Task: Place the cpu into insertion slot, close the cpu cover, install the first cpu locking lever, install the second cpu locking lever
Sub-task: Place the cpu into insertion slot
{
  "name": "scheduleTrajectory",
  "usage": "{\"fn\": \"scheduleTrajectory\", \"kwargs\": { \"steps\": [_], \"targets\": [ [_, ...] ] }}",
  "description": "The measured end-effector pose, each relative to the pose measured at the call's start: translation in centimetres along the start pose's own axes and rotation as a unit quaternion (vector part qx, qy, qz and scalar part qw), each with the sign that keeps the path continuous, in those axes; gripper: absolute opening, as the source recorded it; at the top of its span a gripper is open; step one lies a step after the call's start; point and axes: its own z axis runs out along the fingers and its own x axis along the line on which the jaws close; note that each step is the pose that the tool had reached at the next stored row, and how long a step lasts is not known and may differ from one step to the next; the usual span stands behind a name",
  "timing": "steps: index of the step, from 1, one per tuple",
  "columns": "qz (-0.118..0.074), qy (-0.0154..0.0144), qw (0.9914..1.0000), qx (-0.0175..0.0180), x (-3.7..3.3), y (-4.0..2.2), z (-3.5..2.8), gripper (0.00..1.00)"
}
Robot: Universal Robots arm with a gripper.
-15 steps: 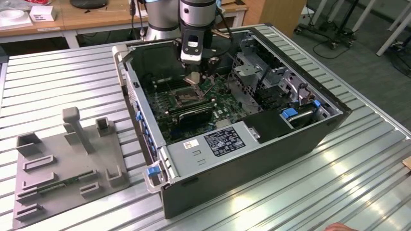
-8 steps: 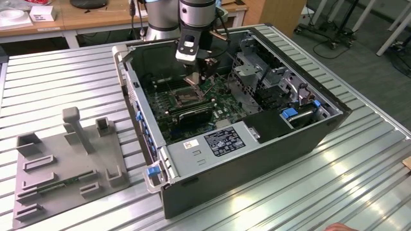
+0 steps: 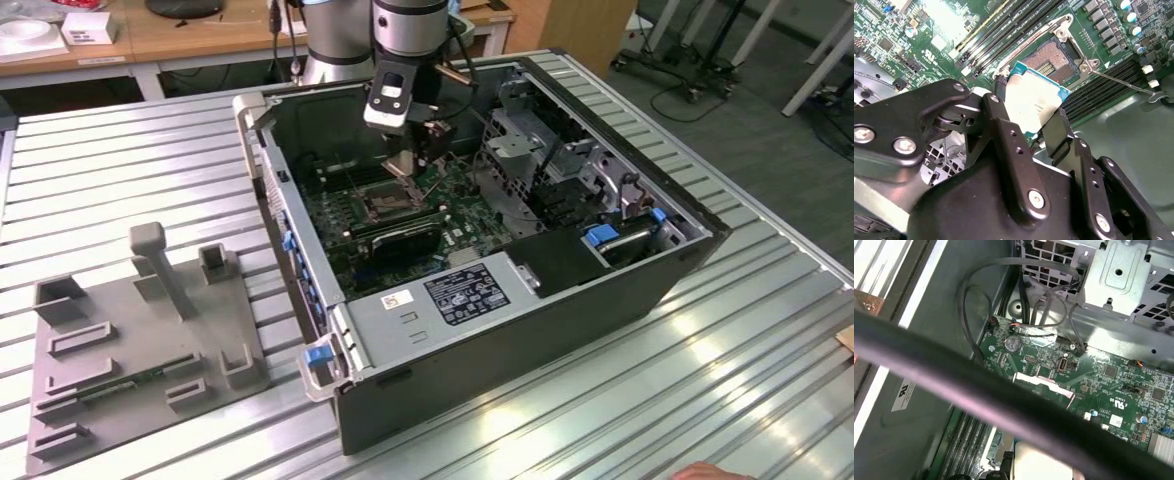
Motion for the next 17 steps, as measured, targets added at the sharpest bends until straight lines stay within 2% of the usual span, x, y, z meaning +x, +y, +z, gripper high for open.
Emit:
{"fn": "scheduleTrajectory", "kwargs": {
  "steps": [2, 3, 7, 9, 11, 14, 17],
  "targets": [
    [0.000, 0.0034, 0.99995, 0.0099, 0.00, 0.00, 0.02, 0.54],
    [0.000, 0.0039, 0.99993, 0.0114, 0.00, 0.00, 0.01, 0.54],
    [0.003, 0.0043, 0.99990, 0.0128, 0.00, 0.00, 0.04, 0.54],
    [0.020, 0.0030, 0.99972, 0.0128, 0.00, -0.01, 0.10, 0.54],
    [0.038, 0.0014, 0.99918, 0.0128, 0.00, -0.01, 0.17, 0.54],
    [0.065, -0.0008, 0.99778, 0.0127, 0.00, -0.02, 0.27, 0.54],
    [0.092, -0.0030, 0.99568, 0.0126, 0.00, -0.03, 0.36, 0.54]
  ]
}}
